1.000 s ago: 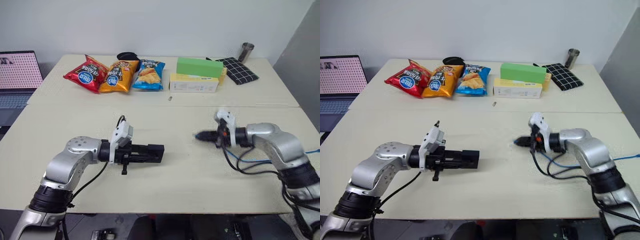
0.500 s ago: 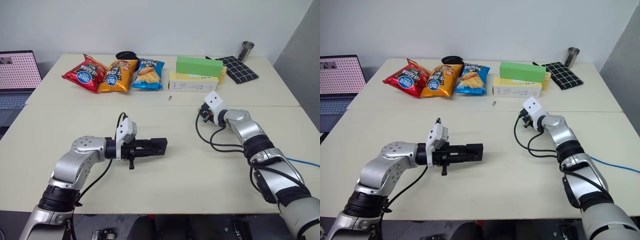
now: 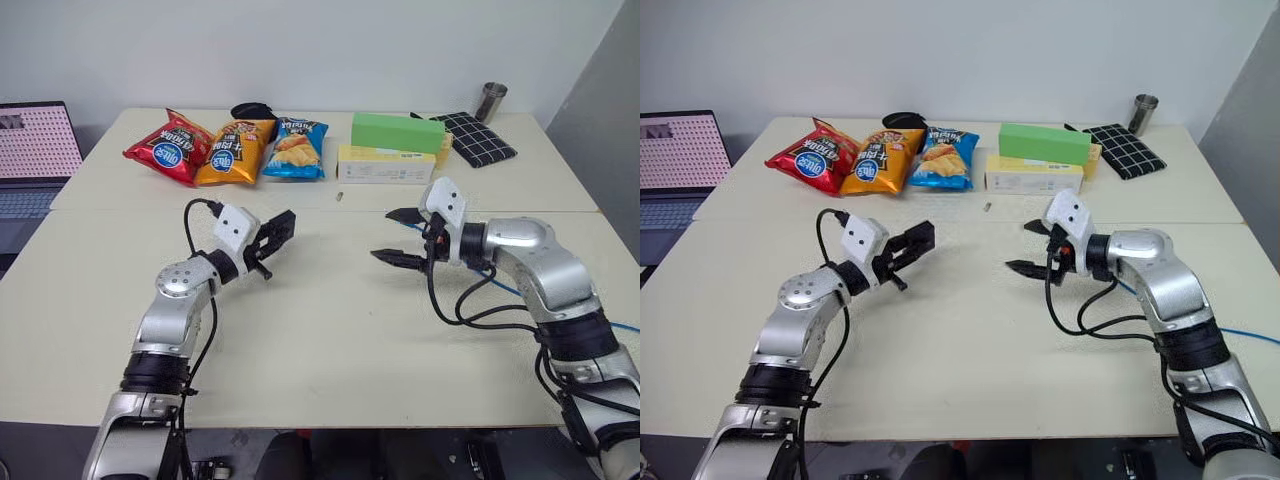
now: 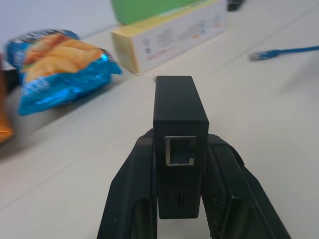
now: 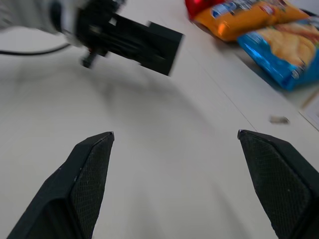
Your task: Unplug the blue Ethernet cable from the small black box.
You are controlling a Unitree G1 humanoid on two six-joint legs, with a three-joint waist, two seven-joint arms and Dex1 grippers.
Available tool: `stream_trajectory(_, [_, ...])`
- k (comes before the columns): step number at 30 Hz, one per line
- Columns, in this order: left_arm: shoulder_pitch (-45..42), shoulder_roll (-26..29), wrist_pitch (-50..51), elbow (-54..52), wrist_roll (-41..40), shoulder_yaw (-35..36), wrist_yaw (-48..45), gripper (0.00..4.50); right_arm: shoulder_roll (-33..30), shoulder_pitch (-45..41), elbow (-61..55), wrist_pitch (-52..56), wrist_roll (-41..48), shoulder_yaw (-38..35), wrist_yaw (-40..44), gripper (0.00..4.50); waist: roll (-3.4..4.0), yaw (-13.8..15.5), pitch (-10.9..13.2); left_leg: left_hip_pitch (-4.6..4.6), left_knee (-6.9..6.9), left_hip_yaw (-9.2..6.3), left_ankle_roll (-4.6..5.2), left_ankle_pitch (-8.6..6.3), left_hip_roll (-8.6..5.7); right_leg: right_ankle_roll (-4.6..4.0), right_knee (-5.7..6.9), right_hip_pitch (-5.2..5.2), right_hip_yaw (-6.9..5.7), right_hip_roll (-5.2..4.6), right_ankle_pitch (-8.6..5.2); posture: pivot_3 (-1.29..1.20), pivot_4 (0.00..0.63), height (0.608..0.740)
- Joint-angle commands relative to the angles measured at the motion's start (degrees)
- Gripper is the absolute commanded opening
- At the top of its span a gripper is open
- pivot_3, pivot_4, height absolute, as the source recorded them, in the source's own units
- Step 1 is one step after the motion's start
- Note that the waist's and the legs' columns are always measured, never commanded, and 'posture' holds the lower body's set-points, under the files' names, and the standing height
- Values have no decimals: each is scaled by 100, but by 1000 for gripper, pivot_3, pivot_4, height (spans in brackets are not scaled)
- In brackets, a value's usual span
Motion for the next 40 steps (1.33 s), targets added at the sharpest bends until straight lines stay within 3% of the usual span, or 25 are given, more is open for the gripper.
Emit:
stream_trajectory(1, [-166,-159,-630,597,59,320,416,795,20,53,-591,409,231,-11,-112,4238,-1,7,0,0,0,0,0,0,-1,0,0,0,1,0,0,0,150,740])
stream_trajectory(8, [-282,-507,-886,1486,-79,556,609,795,143,54,-664,566,156,70,-386,4238,-3,10,0,-1,3,2,0,0,-5,0,-3,0,0,-5,0,0,150,740])
stream_trajectory(10, [-253,-519,-779,1541,-109,570,565,1500,148,63,-674,574,148,89,-440,4272,-3,8,-1,0,3,1,0,0,-5,0,-1,0,-1,-5,0,0,150,740])
stream_trajectory(20, [722,-280,-499,437,-106,584,429,3305,220,286,-758,594,88,106,-812,4272,-4,-6,-2,1,0,1,-1,0,-3,0,0,0,-1,-5,0,0,150,740])
stream_trajectory(21, [975,-221,-407,95,-114,596,445,3744,258,371,-768,573,62,78,-918,4272,-5,-1,-3,3,-1,1,-1,0,-2,0,0,1,0,-5,0,0,150,740])
stream_trajectory(25, [1688,35,121,-1127,-56,641,587,3744,297,750,-888,570,51,-153,-1267,4272,-9,-8,-6,4,-6,-1,-1,0,1,0,-2,2,-1,-5,0,0,150,740])
stream_trajectory(31, [2229,988,1433,-2731,-509,782,-74,3744,-160,1352,-1127,763,395,-984,-1261,4272,-11,21,-6,2,-2,-5,1,-1,-4,0,-3,8,0,-6,0,0,150,740])
stream_trajectory(40, [1975,1795,2367,-3282,-1354,1179,-855,3744,-632,1510,-891,754,566,-1552,-1171,4272,-8,2,-4,8,-9,-2,18,-10,-3,0,-6,10,2,-1,0,0,150,740])
